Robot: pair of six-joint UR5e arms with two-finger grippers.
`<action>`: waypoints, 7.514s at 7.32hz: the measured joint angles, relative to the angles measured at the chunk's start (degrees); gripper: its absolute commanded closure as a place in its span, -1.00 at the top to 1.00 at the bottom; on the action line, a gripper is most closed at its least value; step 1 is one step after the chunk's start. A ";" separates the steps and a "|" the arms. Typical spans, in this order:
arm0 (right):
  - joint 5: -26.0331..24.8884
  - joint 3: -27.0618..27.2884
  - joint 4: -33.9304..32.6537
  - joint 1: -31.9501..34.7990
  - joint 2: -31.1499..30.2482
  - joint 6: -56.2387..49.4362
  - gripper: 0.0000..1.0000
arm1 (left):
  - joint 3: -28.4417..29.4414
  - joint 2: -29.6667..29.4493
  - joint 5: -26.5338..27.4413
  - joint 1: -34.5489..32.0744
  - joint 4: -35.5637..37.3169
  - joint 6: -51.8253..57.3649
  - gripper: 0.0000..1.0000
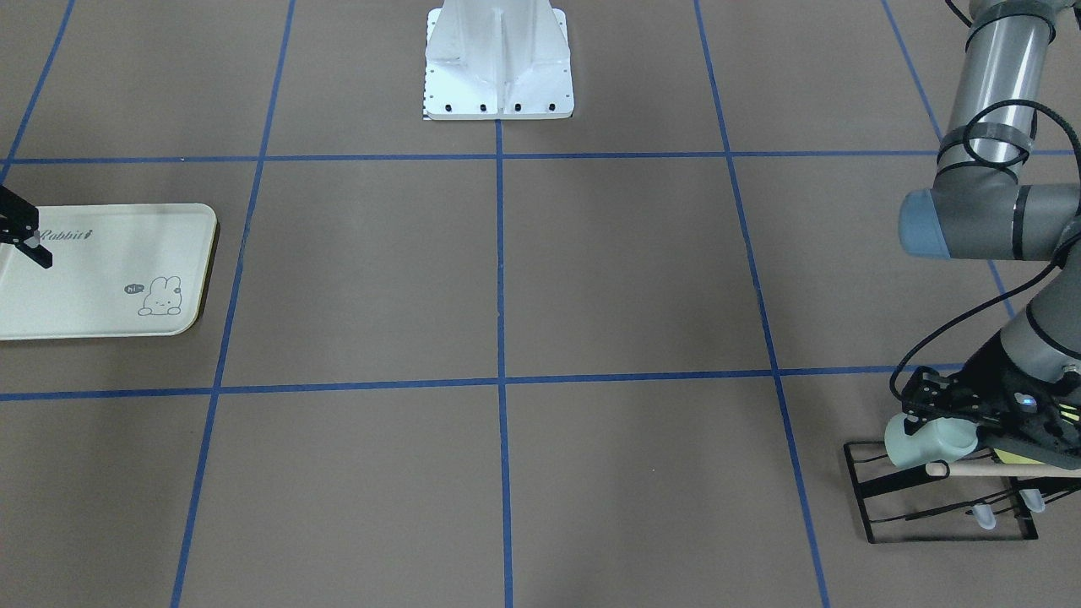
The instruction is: Left arm grabs green cup and hands to right arm on tray
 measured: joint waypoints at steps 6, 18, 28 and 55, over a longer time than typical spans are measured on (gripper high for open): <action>0.13 0.57 0.09 0.00 0.30 0.26 1.00 | -14.76 3.82 -4.04 -4.85 5.21 -0.30 -1.00; -17.76 -0.04 46.77 -16.46 8.62 63.20 0.99 | -30.81 3.57 -6.51 6.07 -20.24 -55.06 -1.00; -48.11 0.01 88.55 -39.10 13.34 78.08 0.97 | -37.48 0.08 -9.53 16.94 -49.60 -84.17 -1.00; -51.32 5.63 77.97 -49.38 19.15 69.79 0.22 | -38.63 -1.11 -6.67 21.73 -51.77 -84.65 -1.00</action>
